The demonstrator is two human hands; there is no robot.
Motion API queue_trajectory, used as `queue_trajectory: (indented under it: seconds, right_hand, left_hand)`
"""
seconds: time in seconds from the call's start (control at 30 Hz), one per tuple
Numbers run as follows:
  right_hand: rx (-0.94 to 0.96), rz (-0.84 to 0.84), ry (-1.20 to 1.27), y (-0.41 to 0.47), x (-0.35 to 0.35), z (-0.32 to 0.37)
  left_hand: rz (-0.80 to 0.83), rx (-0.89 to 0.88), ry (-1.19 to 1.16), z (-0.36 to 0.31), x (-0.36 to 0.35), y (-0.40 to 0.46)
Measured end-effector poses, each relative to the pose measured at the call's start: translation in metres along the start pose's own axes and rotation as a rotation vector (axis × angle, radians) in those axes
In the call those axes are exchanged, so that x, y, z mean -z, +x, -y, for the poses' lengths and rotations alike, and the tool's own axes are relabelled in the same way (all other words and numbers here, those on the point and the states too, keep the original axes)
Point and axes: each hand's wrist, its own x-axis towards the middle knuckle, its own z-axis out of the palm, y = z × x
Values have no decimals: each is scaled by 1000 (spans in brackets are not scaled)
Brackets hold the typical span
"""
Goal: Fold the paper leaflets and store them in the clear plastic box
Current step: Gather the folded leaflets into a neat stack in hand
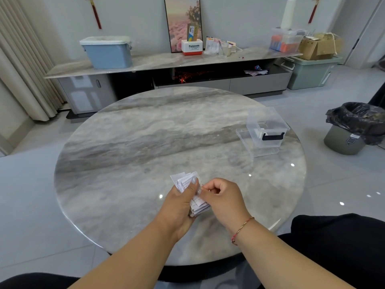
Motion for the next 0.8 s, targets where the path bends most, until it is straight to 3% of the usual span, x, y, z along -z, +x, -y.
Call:
queue_trajectory:
  seconds: [0.1, 0.17, 0.23, 0.33, 0.4, 0.43, 0.5, 0.6, 0.7, 0.8]
  right_hand:
    - [-209, 111, 214, 2, 3, 3]
    - [-343, 326, 259, 2, 7, 4]
    - [-357, 504, 236, 2, 5, 1]
    - [-230, 531, 233, 6, 4, 1]
    - [-108, 488, 79, 15, 12, 8]
    - [-9, 445, -121, 22, 19, 14]
    - [198, 360, -626, 37, 34, 22]
    - [410, 368, -1021, 48, 41, 18]
    - [552, 425, -1157, 46, 28, -15]
    - [572, 373, -1083, 47, 24, -30]
  left_hand:
    - [-11, -18, 5, 2, 1, 0]
    - [-42, -32, 17, 4, 2, 2]
    - [-57, -8, 2, 5, 3, 3]
    - [32, 31, -32, -1, 1, 4]
    - [78, -12, -7, -6, 1, 6]
    - [47, -69, 32, -9, 3, 10]
    - [-143, -214, 141, -17, 11, 21]
    - [-346, -348, 237, -19, 10, 30]
    - [-286, -316, 298, 4, -3, 32]
    - [-344, -372, 376, 19, -2, 36]
